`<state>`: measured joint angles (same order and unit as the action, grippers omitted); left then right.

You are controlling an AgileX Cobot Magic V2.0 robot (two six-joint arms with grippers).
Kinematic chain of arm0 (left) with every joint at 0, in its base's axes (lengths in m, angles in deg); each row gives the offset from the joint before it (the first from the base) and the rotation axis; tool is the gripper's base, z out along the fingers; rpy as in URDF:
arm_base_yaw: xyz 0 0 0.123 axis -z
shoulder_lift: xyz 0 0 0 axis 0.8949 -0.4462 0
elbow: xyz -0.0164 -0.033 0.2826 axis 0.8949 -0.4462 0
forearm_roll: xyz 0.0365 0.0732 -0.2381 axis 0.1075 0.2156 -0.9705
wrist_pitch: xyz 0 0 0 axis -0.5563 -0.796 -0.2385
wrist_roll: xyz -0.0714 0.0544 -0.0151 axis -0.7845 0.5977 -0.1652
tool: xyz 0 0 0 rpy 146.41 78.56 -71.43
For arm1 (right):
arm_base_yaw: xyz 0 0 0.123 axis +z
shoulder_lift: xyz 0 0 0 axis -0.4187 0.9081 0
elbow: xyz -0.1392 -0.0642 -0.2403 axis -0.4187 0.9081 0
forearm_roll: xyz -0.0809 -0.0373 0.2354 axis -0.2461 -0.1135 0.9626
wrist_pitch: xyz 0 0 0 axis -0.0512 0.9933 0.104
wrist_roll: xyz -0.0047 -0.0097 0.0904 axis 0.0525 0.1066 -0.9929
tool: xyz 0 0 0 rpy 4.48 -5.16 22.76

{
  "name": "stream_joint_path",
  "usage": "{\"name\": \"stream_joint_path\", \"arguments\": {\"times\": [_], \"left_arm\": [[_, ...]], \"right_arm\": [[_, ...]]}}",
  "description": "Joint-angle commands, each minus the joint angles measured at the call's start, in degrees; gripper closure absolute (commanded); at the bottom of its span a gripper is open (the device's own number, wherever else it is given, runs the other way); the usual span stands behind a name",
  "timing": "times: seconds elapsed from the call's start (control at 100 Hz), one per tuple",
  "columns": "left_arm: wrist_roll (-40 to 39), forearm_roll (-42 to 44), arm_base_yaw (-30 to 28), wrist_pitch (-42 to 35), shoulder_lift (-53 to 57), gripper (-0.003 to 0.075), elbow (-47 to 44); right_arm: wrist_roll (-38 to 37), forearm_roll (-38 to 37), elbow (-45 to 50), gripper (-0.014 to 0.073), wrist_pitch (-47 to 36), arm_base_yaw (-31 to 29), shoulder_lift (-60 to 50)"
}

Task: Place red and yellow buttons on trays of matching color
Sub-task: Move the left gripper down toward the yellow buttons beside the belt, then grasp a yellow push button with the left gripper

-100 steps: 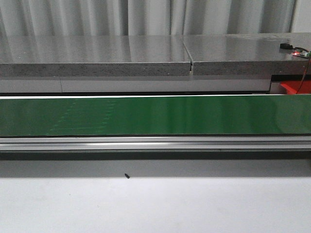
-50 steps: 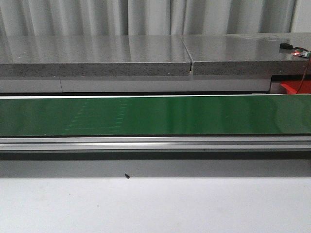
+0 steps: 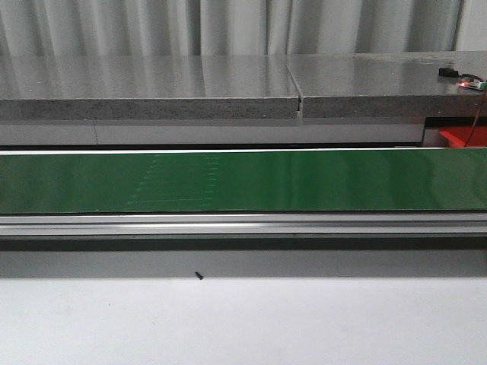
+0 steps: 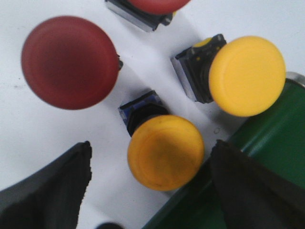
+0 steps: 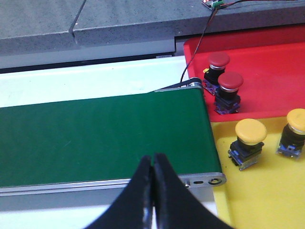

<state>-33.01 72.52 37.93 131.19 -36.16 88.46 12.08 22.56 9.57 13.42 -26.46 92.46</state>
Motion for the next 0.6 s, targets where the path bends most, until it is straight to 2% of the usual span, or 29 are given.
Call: {"name": "stream_joint_path", "arguments": {"times": [0.0, 0.08, 0.2, 0.34, 0.41, 0.59], "left_arm": [[-0.5, -1.1, -0.1, -1.3, 2.7, 0.0243, 1.8], [-0.5, -1.1, -0.1, -1.3, 2.7, 0.0303, 1.8], [-0.5, -1.1, -0.1, -1.6, 2.7, 0.0456, 1.8], [-0.1, -1.1, -0.1, -2.1, 2.7, 0.0586, 1.8], [-0.1, -1.1, -0.1, -2.0, 2.7, 0.0615, 1.8], [1.7, -0.1, -0.2, -1.0, 6.1, 0.0616, 1.8]], "right_arm": [[0.0, -0.7, -1.4, 0.0661, -4.6, 0.0, 0.1], [0.0, -0.7, -1.4, 0.0661, -4.6, 0.0, 0.1], [0.0, -0.7, -1.4, 0.0661, -4.6, 0.0, 0.1], [0.0, -0.7, -1.4, 0.0661, -4.6, 0.0, 0.1], [0.0, -0.7, -1.4, 0.0661, -4.6, 0.0, 0.1], [0.0, -0.7, -1.4, 0.0661, -4.6, 0.0, 0.1]]}}
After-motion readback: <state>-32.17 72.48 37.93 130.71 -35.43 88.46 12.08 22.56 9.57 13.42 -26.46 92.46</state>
